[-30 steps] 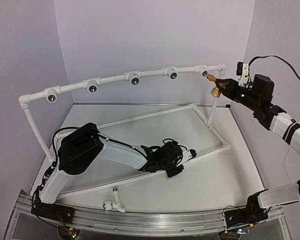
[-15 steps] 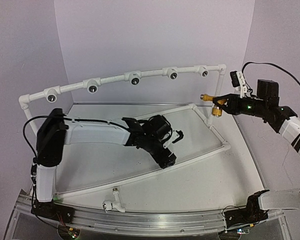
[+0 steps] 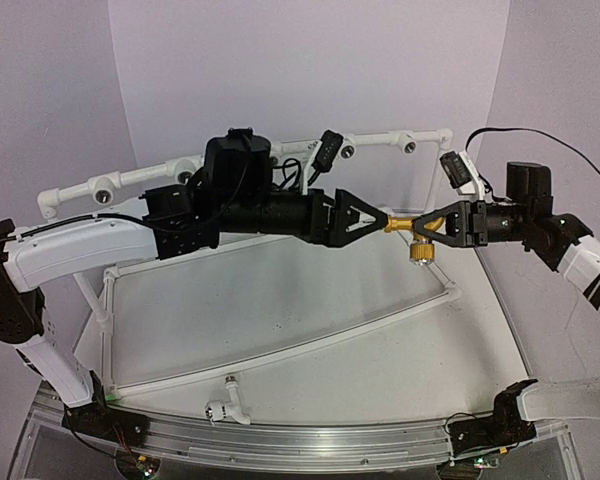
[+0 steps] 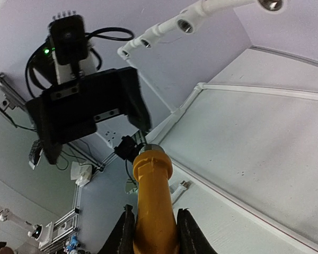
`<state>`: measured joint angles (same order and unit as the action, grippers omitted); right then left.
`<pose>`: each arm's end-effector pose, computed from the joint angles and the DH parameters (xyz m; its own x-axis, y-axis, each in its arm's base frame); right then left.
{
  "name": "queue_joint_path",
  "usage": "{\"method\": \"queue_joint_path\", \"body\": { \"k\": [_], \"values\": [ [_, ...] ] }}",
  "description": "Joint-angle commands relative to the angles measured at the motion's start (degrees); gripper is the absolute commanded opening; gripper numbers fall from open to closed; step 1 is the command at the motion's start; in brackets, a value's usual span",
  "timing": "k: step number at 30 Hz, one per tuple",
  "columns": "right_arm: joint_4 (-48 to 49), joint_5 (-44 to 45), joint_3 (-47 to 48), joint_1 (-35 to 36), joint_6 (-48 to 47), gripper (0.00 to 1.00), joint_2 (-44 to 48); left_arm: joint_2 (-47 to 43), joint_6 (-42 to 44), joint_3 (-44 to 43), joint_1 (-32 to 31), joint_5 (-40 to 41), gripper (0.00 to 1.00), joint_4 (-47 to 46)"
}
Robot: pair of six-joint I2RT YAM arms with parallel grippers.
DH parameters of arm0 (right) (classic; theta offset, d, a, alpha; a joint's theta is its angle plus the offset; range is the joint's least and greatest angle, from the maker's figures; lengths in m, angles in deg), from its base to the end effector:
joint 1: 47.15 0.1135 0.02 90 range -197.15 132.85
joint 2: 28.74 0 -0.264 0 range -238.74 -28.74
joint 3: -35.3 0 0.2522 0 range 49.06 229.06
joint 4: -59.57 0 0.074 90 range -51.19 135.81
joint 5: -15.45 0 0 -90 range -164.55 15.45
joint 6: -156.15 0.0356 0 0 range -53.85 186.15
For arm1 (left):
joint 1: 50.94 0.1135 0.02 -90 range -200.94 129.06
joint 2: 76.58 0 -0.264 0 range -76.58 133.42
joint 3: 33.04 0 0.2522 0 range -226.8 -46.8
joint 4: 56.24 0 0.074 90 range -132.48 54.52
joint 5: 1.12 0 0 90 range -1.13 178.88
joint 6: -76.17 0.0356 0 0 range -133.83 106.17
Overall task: Install the water faucets
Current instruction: Pass from the right arm to the left
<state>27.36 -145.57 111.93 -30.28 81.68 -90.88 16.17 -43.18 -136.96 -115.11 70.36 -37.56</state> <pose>0.2030 0.0967 0.3840 -0.5367 -0.0718 -0.8407 -0.8435 0.0717 0.5323 0.1584 -0.3532 0.4120 -0.5352 0.0390 -0.8438 0.8356 0.1707 -0.5221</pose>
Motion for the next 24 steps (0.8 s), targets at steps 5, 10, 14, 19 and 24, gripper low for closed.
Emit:
{"method": "queue_joint_path", "body": {
  "k": [5, 10, 14, 19, 24],
  "values": [
    [7.67, -3.48, -1.50, 7.41, 4.20, 0.00, 1.14, -2.60, -5.67, 6.60, 1.06, -4.14, 0.93, -7.84],
    [12.91, -0.18, -4.17, 11.48, 7.57, 0.00, 1.47, -2.57, -6.31, 7.78, 1.08, -10.16, 0.75, -9.86],
    [13.70, 0.67, -4.23, 12.77, 8.52, 0.00, 1.13, -2.40, -5.27, 7.31, 1.14, -11.63, 0.44, -10.32],
    [14.35, 4.99, -3.50, 12.76, 13.61, 0.06, 0.42, -3.51, -4.38, 9.13, 1.15, -10.47, 0.01, -10.91],
    [14.26, 13.50, -4.64, 12.75, 15.91, 0.95, 2.81, -6.37, -2.37, 11.80, 1.15, -6.45, 0.00, -11.57]
  ]
}}
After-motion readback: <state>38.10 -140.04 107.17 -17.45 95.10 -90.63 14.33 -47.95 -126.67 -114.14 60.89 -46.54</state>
